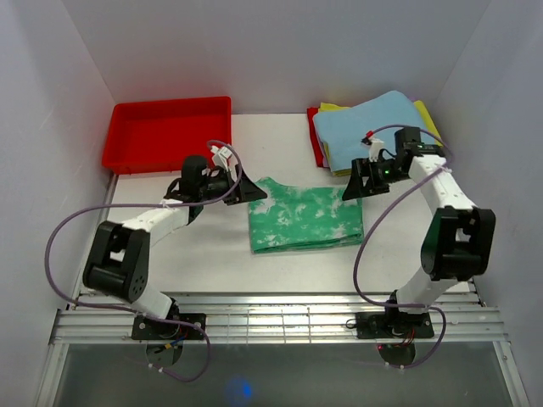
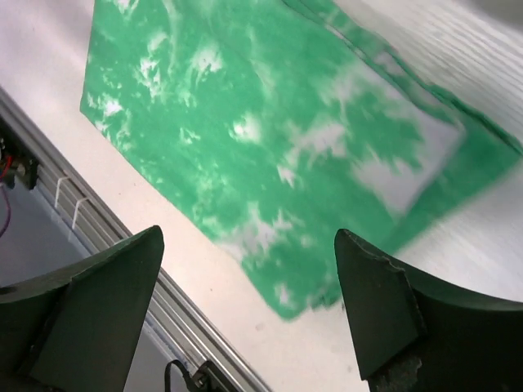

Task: Fold and stack the trousers
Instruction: Neatly place the folded trousers to the corner

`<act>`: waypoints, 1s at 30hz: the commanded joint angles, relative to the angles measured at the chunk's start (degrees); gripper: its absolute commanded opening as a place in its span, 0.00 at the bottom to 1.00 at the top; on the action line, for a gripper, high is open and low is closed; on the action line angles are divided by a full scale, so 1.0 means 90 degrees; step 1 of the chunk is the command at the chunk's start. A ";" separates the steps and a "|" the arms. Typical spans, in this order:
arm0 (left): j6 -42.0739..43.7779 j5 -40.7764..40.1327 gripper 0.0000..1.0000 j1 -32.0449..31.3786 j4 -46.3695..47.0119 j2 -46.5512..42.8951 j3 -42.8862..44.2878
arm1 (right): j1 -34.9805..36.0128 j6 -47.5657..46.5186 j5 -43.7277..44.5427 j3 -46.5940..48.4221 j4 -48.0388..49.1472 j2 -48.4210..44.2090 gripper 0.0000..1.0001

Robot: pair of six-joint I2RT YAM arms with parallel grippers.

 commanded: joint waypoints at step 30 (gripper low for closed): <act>-0.0645 -0.2980 0.98 -0.0932 -0.3098 0.0095 -0.0597 | -0.0444 0.1663 0.0833 -0.2404 0.1198 0.0566 0.67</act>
